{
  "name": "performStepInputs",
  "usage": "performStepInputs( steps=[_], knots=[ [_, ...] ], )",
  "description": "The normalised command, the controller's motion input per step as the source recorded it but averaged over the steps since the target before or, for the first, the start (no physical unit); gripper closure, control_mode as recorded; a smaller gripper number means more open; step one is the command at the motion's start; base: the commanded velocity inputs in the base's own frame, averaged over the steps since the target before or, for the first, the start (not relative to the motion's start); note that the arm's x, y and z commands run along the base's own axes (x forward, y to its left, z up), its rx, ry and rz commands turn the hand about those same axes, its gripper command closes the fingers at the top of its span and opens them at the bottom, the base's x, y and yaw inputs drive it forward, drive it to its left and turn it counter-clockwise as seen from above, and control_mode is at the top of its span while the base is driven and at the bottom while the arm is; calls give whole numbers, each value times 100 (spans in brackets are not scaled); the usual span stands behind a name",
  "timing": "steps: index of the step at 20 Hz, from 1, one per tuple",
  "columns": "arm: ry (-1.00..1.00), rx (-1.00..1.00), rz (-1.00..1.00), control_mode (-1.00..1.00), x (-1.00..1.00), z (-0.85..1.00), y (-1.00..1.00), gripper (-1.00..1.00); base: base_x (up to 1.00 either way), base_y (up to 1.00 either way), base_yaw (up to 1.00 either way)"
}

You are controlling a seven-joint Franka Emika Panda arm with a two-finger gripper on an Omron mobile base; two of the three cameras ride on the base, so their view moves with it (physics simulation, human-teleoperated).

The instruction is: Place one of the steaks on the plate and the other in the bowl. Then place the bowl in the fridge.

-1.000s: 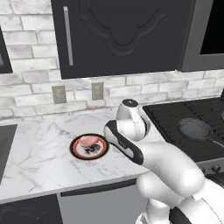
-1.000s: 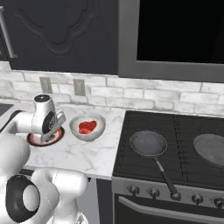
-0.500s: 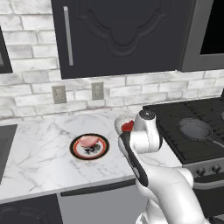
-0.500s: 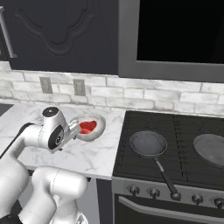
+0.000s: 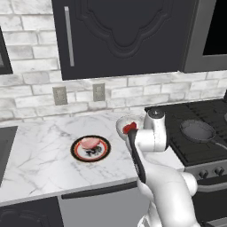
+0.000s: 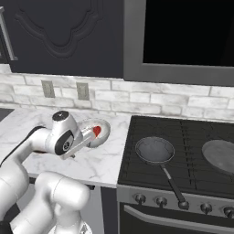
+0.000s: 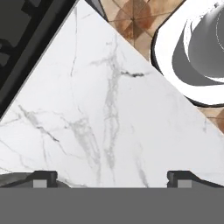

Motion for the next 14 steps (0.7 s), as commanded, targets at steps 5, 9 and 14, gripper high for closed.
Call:
performStepInputs(
  steps=[5, 9, 14],
  knots=[
    [0, 5, -37, -100, 0, 5, -2, -100, 0, 0, 0],
    [-6, 12, -51, -100, 0, 39, 4, -100, 0, 0, 0],
    [-2, 14, -42, -100, 0, 98, -1, -100, 0, 0, 0]
  ],
)
